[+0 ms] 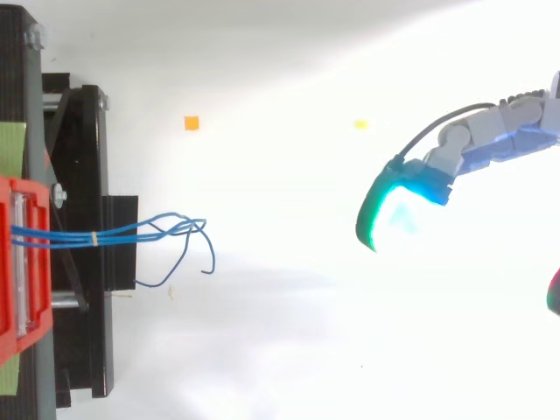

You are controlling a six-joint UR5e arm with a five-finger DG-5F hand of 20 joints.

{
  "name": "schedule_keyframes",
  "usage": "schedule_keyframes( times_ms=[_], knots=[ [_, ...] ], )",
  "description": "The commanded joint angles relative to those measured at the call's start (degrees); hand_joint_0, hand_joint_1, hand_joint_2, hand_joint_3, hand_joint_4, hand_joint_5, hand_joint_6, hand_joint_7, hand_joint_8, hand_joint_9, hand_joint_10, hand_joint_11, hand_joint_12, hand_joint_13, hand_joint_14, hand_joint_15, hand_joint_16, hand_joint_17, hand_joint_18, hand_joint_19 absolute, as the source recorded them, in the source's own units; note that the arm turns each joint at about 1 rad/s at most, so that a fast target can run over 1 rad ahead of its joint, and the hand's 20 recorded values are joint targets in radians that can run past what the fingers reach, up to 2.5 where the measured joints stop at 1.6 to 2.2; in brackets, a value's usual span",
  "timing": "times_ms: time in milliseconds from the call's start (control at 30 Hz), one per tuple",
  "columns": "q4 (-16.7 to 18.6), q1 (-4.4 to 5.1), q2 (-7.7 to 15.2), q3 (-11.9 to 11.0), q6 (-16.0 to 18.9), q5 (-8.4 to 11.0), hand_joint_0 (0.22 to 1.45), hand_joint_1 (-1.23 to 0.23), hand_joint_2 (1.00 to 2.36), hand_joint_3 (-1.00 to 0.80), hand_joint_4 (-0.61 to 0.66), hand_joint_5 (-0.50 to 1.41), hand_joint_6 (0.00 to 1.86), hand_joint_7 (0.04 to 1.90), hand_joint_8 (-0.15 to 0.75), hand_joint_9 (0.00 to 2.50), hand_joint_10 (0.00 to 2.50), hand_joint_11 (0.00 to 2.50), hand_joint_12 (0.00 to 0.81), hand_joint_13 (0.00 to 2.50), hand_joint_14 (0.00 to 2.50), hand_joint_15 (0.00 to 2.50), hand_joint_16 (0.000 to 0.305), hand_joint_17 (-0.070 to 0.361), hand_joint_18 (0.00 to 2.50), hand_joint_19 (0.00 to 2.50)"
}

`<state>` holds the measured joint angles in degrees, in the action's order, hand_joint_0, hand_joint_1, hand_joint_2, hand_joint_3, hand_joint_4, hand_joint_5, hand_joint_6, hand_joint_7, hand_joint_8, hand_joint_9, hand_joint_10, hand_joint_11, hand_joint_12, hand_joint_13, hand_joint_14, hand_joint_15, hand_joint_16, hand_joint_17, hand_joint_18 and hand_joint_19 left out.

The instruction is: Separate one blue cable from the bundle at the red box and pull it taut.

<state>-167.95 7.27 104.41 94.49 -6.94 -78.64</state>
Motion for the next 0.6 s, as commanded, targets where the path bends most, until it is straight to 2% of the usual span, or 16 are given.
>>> schedule_keyframes(
  times_ms=[0, 267, 567],
  knots=[
    [-0.1, 0.02, 0.0, 0.0, 0.0, -0.02, 0.54, -0.59, 1.00, -0.42, 0.18, -0.22, 0.50, 0.83, 0.271, 0.47, 0.01, 0.29, 0.343, 0.49, 0.01, 0.31, 0.041, 0.092, 0.31, 0.45],
    [0.3, 0.02, 0.0, 0.0, 0.0, -0.11, 0.54, -0.69, 1.00, -0.47, 0.18, -0.22, 0.50, 0.84, 0.273, 0.48, 0.01, 0.31, 0.342, 0.52, 0.01, 0.32, 0.039, 0.089, 0.35, 0.45],
    [0.6, -0.15, 0.0, 0.0, 0.0, -0.02, 0.53, -0.69, 1.00, -0.47, 0.18, -0.22, 0.50, 0.84, 0.274, 0.49, 0.01, 0.32, 0.342, 0.52, 0.01, 0.33, 0.039, 0.088, 0.36, 0.46]
  ],
)
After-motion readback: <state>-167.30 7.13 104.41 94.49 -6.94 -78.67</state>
